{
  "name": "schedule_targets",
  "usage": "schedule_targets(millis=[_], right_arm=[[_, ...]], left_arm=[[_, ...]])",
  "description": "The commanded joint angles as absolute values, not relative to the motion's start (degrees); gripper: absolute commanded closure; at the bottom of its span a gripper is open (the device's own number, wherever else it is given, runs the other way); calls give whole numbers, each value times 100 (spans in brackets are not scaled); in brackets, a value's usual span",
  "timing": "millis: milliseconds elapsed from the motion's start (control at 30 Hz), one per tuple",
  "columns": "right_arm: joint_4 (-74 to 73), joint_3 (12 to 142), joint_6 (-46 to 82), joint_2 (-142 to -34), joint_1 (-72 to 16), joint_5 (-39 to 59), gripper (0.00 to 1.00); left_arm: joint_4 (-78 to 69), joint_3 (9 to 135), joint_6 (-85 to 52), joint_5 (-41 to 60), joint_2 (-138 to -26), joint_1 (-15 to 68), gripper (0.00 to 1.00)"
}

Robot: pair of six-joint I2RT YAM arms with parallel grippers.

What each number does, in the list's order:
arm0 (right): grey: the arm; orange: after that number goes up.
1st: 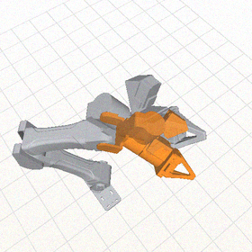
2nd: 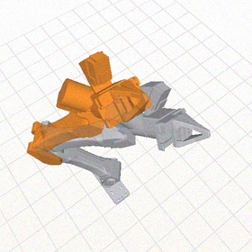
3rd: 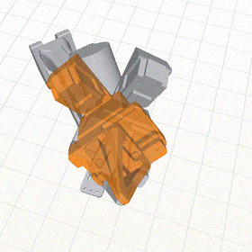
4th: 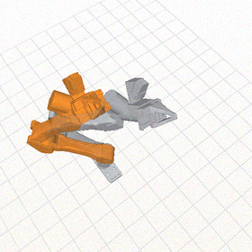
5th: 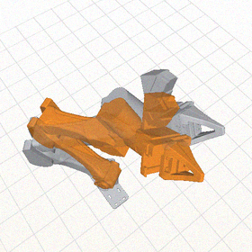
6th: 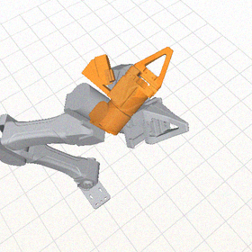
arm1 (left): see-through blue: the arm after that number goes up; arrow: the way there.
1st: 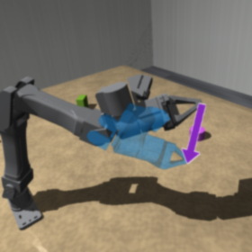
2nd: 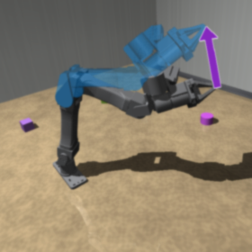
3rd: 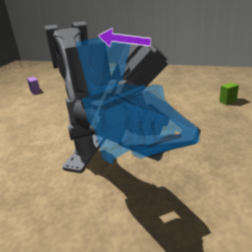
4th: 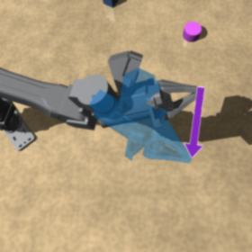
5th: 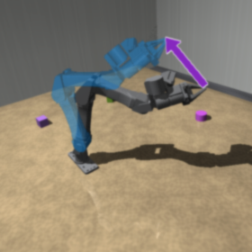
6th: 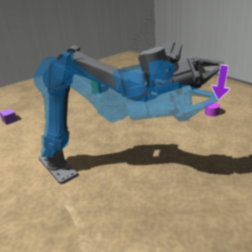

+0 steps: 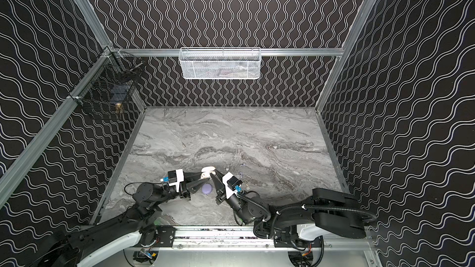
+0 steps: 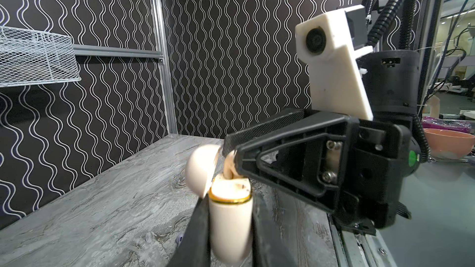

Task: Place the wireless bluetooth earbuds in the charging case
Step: 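Move the right gripper back over the loose earbuds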

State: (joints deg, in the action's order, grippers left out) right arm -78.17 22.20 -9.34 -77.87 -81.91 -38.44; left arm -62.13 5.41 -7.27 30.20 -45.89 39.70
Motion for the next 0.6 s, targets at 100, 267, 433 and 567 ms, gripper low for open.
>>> schedule_targets(millis=[100, 267, 433, 567], right_arm=[[-7766, 2206, -767, -7561, -8256, -3832, 52], [-7104, 2223, -571, -6949, -8381, -3834, 43], [-5600, 2277, 278, -5919, -8465, -4059, 35], [-3108, 2718, 1505, -5119, -8457, -4603, 34]], left_arm=[[-6750, 562, -643, 2878, -4559, 3967, 100], [-6765, 522, -532, 2854, -4612, 3969, 100], [-6780, 527, -367, 2866, -4767, 3966, 100], [-7057, 503, -338, 2930, -5066, 3967, 100]])
